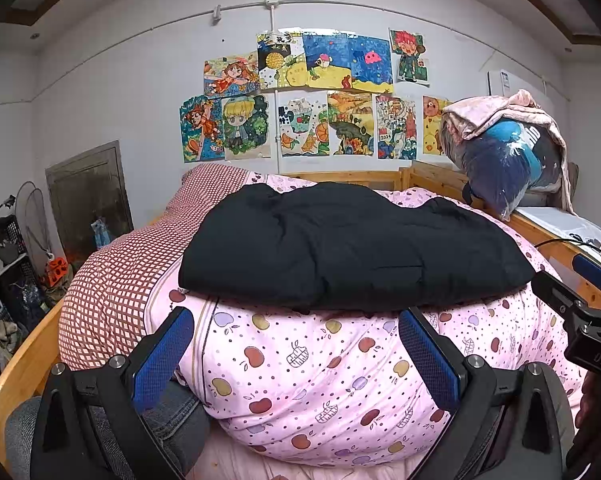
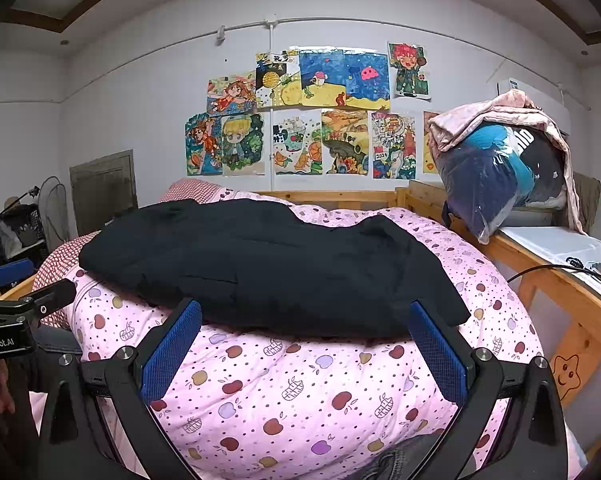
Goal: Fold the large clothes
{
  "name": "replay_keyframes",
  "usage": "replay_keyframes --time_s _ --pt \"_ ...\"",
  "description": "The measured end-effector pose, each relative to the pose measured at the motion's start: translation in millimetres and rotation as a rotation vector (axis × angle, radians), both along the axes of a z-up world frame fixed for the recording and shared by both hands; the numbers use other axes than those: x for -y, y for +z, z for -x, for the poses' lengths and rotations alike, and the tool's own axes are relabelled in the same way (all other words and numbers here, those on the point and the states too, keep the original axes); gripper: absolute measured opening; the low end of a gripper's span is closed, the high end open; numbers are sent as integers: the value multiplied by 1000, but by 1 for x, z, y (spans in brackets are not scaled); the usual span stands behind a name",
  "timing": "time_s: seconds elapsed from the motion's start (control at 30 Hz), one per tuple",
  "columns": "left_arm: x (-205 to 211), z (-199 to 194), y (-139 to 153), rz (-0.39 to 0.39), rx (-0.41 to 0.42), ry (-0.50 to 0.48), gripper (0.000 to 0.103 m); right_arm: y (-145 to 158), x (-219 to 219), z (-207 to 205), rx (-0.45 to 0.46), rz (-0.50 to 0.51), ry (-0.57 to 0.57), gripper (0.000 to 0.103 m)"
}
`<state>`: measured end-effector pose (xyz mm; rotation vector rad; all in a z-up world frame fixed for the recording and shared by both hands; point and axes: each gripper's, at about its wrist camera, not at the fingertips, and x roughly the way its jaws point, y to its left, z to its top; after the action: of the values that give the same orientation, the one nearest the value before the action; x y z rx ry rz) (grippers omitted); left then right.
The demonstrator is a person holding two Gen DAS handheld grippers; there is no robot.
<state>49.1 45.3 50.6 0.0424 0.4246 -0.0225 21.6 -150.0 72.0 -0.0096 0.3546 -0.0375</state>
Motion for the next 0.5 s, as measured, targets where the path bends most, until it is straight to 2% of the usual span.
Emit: replay_keyframes --time_s 0.5 --pt "1 0 0 -1 -1 1 103 -1 -1 0 0 -1 -1 101"
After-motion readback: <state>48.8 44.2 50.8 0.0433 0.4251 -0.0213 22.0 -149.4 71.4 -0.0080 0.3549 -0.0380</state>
